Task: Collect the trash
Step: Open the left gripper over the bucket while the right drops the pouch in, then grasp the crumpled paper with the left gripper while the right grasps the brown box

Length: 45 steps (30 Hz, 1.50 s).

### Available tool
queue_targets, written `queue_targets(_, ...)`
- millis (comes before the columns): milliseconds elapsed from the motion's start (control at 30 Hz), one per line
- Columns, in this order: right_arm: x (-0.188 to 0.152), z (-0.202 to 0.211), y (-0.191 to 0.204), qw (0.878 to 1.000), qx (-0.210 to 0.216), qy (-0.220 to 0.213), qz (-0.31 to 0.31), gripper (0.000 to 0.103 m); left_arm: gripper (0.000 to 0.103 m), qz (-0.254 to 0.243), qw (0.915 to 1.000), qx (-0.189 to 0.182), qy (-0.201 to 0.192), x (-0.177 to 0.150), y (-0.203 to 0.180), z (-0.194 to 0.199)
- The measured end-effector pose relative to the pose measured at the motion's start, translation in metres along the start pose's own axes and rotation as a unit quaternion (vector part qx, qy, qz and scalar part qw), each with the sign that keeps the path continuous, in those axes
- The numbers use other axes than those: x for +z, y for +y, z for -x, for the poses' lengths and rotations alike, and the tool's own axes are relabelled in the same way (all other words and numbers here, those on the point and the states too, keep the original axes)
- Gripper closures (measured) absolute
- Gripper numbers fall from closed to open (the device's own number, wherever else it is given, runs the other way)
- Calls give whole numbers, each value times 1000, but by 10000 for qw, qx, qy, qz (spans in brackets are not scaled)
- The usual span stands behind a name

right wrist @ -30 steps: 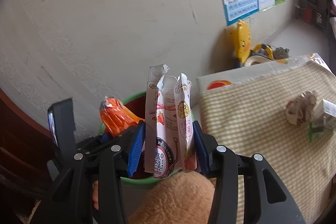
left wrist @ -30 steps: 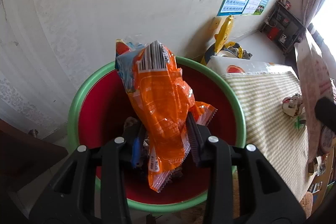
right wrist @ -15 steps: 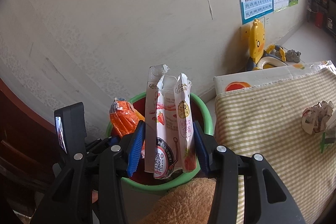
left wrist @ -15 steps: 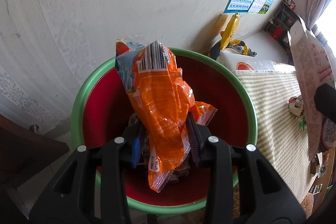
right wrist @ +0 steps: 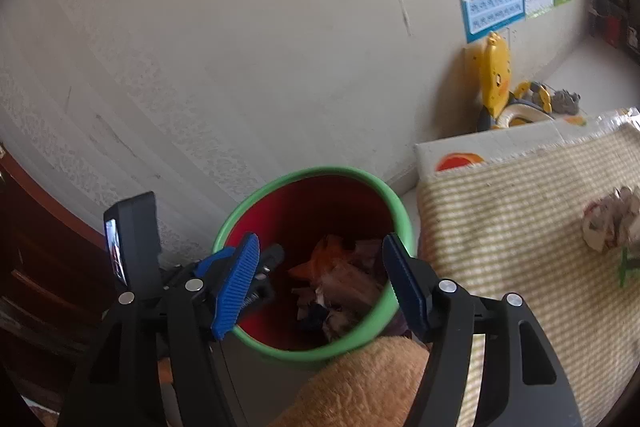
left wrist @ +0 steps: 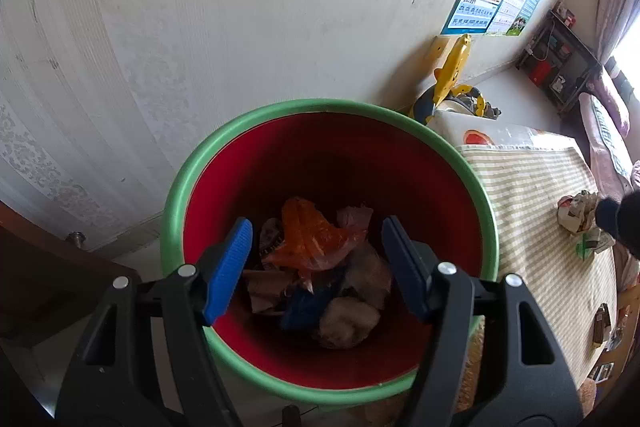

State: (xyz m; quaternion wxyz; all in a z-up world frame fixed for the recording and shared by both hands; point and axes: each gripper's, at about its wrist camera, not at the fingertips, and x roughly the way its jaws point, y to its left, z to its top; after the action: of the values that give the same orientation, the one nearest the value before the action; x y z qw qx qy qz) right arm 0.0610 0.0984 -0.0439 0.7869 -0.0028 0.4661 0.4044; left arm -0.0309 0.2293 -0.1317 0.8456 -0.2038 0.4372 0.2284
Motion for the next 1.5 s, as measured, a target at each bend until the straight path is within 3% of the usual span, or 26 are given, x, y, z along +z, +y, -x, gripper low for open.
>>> queue_targets(200, -27, 34, -52, 9979, -456, -33, -459, 37, 38, -166, 9998, -39, -89, 0, -13, 13)
queue_targets(400, -87, 88, -135, 9824, -1598, -5, -962, 36, 38, -518, 9984, -153, -149, -2, -46, 24)
queue_targets(600, -152, 155, -243, 9358, -2933, 24, -1955, 35, 38, -988, 9945, -284, -198, -10, -89, 37)
queue_targets(700, -168, 175, -282, 9145, -3399, 54, -2194, 27, 38, -1264, 9910, -410, -148, -18, -116, 39)
queue_targets(900, -178, 166, -321, 9146, -3392, 291, -2184, 26, 38, -1783, 9806, -818, 17, -39, -177, 48)
queue_targets(1000, -176, 160, -331, 9157, -3363, 229, -2188, 26, 38, -2185, 9701, -1056, 42, -49, -214, 55)
queue_targets(1033, -176, 159, -329, 9152, -3408, 192, -2143, 33, 38, -2321, 9661, -1129, 61, -53, -226, 55)
queue_targets(1067, -177, 160, -329, 9136, -3487, 168, -2085, 53, 38, -2436, 9623, -1208, 85, -55, -238, 55)
queue_targets(1100, -180, 161, -328, 9155, -3441, 155, -2077, 65, 38, -2522, 9592, -1274, 101, -57, -250, 53)
queue_targets(1167, -187, 169, -325, 9187, -3267, -73, -2219, 74, 37, -2643, 9556, -1295, 133, -56, -269, 46)
queue_targets(1333, -210, 192, -303, 9250, -2525, -650, -2762, 75, 37, -2629, 9552, -1333, 272, -41, -317, 12)
queue_targets(1500, -207, 181, -293, 9357, -2055, -579, -2807, 74, 37, -2957, 9492, -1065, 138, -30, -365, -23)
